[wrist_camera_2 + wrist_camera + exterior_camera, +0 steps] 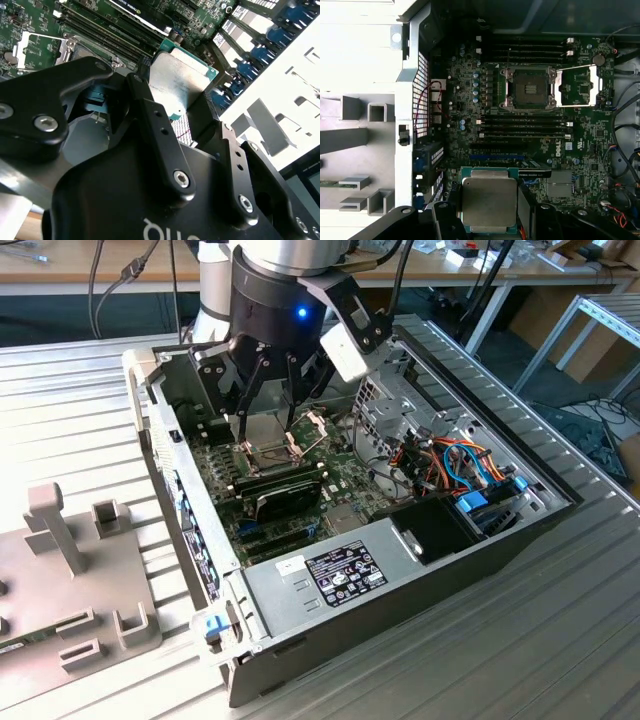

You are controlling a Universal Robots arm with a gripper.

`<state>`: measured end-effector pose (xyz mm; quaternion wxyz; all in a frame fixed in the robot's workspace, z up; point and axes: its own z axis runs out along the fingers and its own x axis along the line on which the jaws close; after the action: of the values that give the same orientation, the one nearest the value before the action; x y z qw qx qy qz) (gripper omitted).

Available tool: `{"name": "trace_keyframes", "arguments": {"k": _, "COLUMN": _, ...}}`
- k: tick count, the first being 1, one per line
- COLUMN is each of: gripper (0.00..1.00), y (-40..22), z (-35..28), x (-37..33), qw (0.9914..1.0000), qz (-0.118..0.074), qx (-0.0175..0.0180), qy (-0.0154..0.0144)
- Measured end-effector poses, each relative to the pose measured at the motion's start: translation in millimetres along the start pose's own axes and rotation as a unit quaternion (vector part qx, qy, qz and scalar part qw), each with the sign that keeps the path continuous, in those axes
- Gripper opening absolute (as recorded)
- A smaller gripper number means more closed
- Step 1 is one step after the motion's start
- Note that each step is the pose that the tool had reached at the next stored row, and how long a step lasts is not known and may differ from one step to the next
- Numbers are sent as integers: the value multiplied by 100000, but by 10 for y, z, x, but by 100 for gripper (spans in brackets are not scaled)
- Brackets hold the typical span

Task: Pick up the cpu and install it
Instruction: 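Pick up the cpu and move it towards the insertion slot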

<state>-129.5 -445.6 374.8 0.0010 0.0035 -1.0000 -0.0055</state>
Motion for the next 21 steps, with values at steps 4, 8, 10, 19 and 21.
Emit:
{"name": "trace_keyframes", "arguments": {"k": 4, "gripper": 55, "y": 0, "z": 0, "x": 0, "qw": 100000, "qz": -1, "qx": -3, "qy": 1}}
{"name": "trace_keyframes", "arguments": {"k": 8, "gripper": 55, "y": 0, "z": 1, "x": -13, "qw": 100000, "qz": -12, "qx": -5, "qy": 1}}
{"name": "trace_keyframes", "arguments": {"k": 10, "gripper": 55, "y": 0, "z": 1, "x": -40, "qw": 100000, "qz": 0, "qx": -2, "qy": 0}}
{"name": "trace_keyframes", "arguments": {"k": 19, "gripper": 55, "y": -1, "z": 4, "x": -148, "qw": 100000, "qz": 3, "qx": 3, "qy": 4}}
{"name": "trace_keyframes", "arguments": {"k": 21, "gripper": 55, "y": -1, "z": 5, "x": -161, "qw": 100000, "qz": 2, "qx": -2, "qy": 1}}
